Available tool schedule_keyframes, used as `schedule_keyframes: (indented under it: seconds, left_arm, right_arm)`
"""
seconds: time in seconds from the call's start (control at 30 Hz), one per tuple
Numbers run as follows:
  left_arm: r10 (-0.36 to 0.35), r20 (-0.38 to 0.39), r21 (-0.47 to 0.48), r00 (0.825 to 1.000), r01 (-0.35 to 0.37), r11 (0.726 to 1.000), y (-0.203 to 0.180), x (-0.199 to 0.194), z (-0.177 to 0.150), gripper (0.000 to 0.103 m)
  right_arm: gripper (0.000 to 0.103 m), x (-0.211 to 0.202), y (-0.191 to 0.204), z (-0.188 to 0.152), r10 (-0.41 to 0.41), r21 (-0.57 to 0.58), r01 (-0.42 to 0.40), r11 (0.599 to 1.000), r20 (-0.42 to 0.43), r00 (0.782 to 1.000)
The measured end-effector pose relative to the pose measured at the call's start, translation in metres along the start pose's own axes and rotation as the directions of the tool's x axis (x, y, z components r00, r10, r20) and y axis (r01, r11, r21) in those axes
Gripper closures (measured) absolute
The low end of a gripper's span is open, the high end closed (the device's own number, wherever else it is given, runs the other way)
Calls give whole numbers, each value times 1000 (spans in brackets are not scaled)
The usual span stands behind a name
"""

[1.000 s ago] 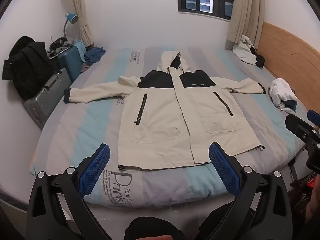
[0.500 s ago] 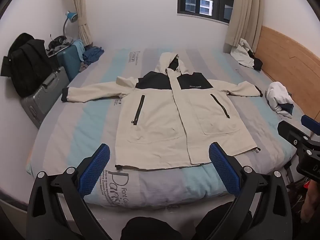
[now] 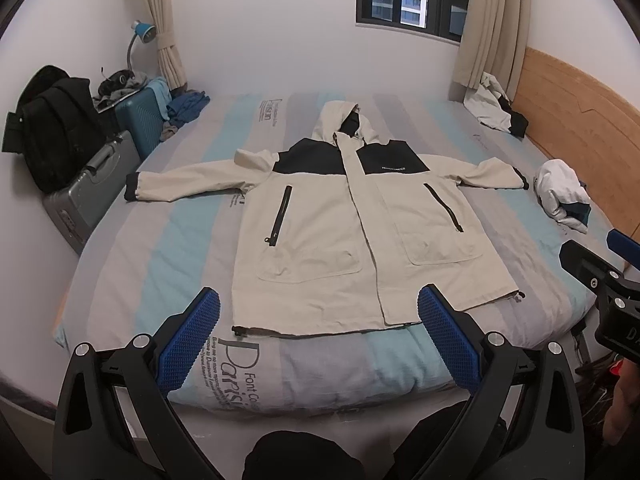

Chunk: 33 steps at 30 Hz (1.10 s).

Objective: Fold large clothes

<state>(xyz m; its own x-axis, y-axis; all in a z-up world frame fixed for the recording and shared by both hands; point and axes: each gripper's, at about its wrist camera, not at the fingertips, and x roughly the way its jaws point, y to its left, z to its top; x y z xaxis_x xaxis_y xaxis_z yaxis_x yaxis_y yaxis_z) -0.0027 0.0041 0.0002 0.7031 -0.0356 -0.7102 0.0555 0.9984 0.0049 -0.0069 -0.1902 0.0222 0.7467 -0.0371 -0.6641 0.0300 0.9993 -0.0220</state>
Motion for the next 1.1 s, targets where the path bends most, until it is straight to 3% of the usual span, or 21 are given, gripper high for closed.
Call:
schedule_keyframes:
  seconds: [1.1]
  left_arm:
    - [13,3,18,1000,-13,1000,-2,0,-3,6]
  right_arm:
    - [7,-2,3,3,-3,-11,3,1000,3,1000]
